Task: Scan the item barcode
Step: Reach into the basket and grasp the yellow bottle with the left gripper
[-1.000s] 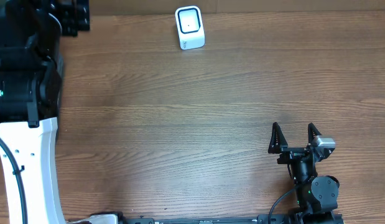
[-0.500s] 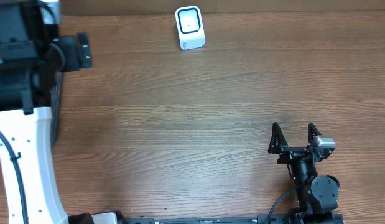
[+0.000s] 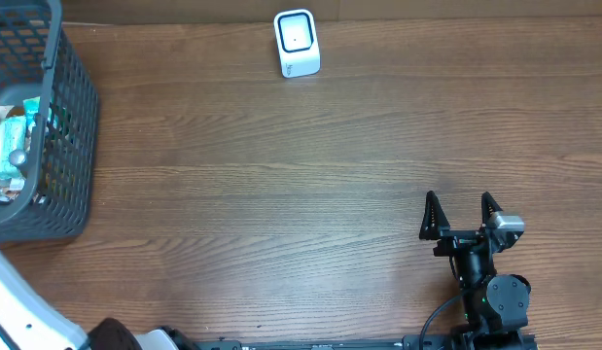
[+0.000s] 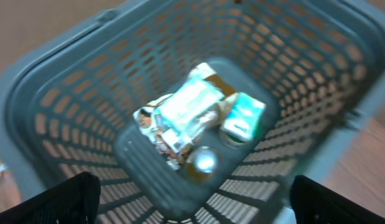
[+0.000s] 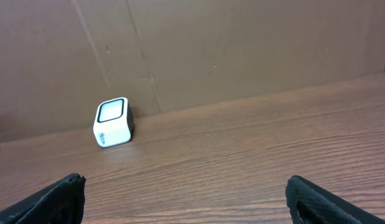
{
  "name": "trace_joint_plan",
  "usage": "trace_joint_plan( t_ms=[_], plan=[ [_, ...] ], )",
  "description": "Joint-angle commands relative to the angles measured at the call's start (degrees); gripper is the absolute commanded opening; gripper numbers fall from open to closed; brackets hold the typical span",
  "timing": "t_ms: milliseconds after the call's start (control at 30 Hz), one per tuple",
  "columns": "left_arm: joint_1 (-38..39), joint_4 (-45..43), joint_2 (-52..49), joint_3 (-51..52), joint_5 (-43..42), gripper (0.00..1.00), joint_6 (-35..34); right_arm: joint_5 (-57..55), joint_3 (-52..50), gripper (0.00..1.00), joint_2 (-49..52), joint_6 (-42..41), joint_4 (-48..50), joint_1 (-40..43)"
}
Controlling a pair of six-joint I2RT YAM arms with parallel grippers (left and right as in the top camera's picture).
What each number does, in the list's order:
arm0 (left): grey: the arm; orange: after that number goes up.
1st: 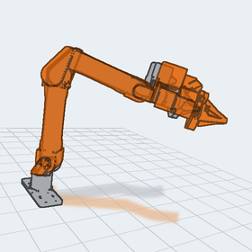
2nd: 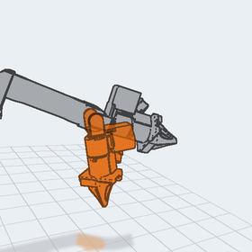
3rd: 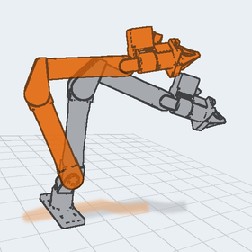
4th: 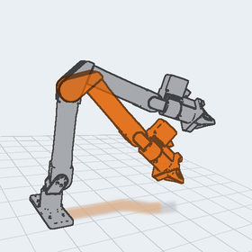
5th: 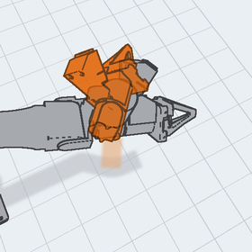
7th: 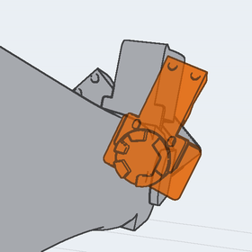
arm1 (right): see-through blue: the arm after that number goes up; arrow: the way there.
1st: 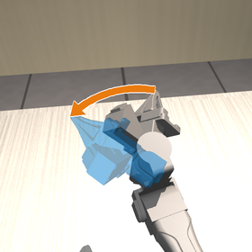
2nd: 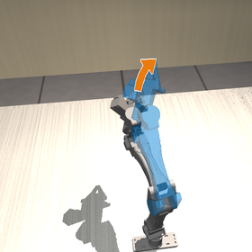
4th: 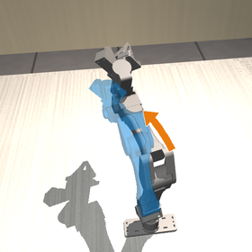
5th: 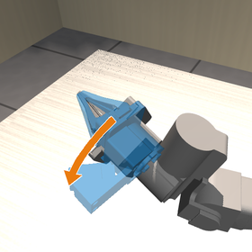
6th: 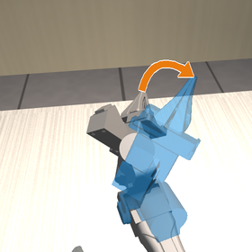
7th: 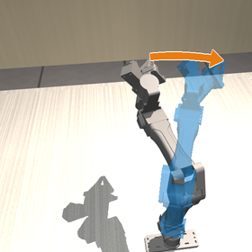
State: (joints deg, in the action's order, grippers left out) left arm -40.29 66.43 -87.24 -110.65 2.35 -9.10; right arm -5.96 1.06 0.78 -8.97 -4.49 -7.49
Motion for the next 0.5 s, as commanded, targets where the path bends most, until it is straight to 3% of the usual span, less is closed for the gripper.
trace_joint_plan(
  t_ms=[0,300,467],
  plan=[
    [-3.67,0.15,-2.8,-0.66,-4.35,1.0,2.01,0.09,-0.61,1.0,-0.61,0.28,0.26,0.11],
    [-4.33,2.56,-11.5,-0.61,-4.31,1.0,13.51,0.09,-0.61,1.0,-0.61,0.28,0.26,0.11],
    [-4.31,3.23,-15.85,-0.61,-4.33,1.0,14.34,0.09,-0.61,1.0,-0.61,0.28,0.26,0.11]
  ],
)
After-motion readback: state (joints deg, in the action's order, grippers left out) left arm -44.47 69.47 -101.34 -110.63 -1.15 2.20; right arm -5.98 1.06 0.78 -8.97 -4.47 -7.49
